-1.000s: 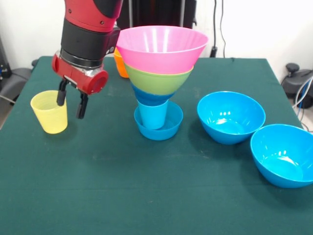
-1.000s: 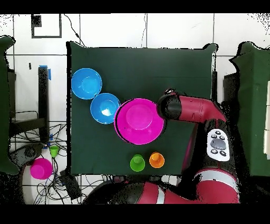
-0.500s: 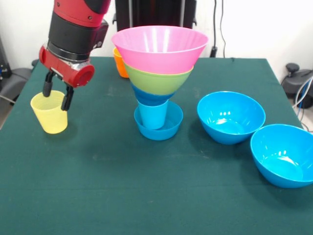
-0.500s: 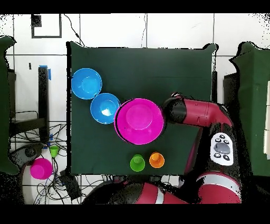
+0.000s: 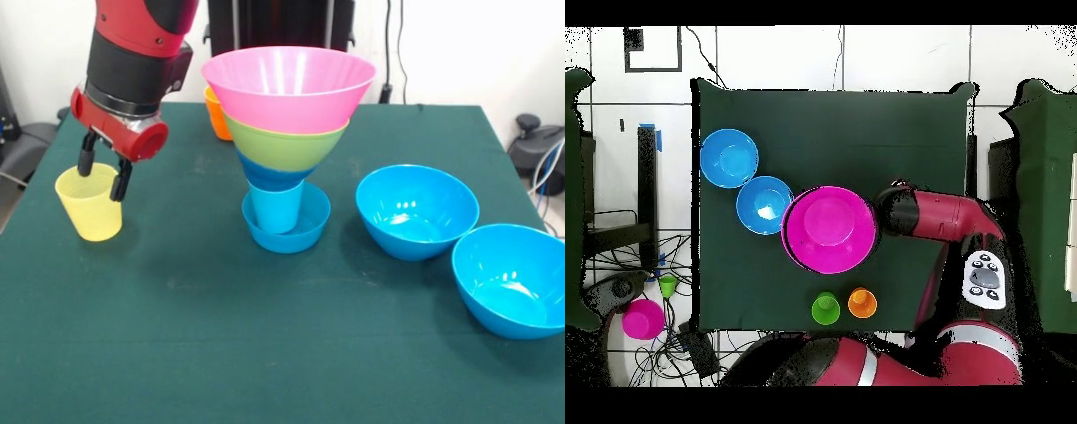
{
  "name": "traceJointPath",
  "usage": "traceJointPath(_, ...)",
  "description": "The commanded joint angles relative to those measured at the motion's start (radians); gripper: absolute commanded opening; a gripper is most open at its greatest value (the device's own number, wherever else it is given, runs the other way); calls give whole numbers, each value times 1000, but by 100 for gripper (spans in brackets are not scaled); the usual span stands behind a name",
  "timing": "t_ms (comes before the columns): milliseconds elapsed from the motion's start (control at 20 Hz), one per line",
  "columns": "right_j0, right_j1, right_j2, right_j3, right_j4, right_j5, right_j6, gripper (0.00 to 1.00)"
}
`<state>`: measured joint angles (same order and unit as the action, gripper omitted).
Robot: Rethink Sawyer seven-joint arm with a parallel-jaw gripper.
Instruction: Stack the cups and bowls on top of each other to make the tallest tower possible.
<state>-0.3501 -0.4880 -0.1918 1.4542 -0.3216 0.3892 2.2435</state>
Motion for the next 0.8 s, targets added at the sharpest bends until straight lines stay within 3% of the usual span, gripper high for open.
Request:
traceJointPath(50, 2, 67, 93, 62, -43, -53, 5, 100)
traceJointPath(800, -11, 59, 91, 44, -51, -32, -31, 100)
